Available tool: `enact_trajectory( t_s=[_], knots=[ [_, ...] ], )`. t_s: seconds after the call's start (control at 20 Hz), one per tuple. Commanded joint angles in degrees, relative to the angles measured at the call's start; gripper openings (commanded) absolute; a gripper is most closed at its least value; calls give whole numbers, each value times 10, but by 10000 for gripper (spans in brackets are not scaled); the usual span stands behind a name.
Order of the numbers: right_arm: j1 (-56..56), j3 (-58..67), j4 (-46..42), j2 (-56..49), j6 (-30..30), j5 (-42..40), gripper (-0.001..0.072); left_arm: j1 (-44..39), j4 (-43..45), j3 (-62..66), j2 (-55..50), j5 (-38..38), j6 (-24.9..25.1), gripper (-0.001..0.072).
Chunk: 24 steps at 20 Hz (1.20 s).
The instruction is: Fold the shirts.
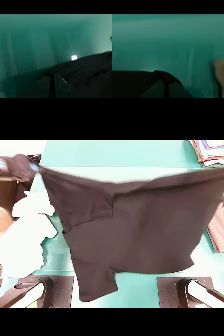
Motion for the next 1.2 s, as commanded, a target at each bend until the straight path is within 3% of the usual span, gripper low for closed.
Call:
enact_trajectory(
  t_s=[0.0,0.2,0.3,0.55,0.7,0.9,1.15],
  knots=[
    [64,-60,-68,-114,8,-1,15,1,-6,-66,-108,66,27,23],
    [86,-11,-66,-245,16,-90,15,1,-52,-62,-217,233,63,23],
    [87,45,-64,-297,27,-115,15,1,-66,-32,-268,262,74,24],
    [89,148,-62,-367,27,-117,15,1,-64,66,-327,260,96,24],
    [89,151,-65,-369,26,-79,15,3,-47,98,-327,195,118,23],
    [89,79,-67,-354,22,-51,15,1,20,71,-326,79,112,23],
    [89,-45,-66,-316,22,-80,16,1,57,-28,-326,78,85,23]
  ],
)
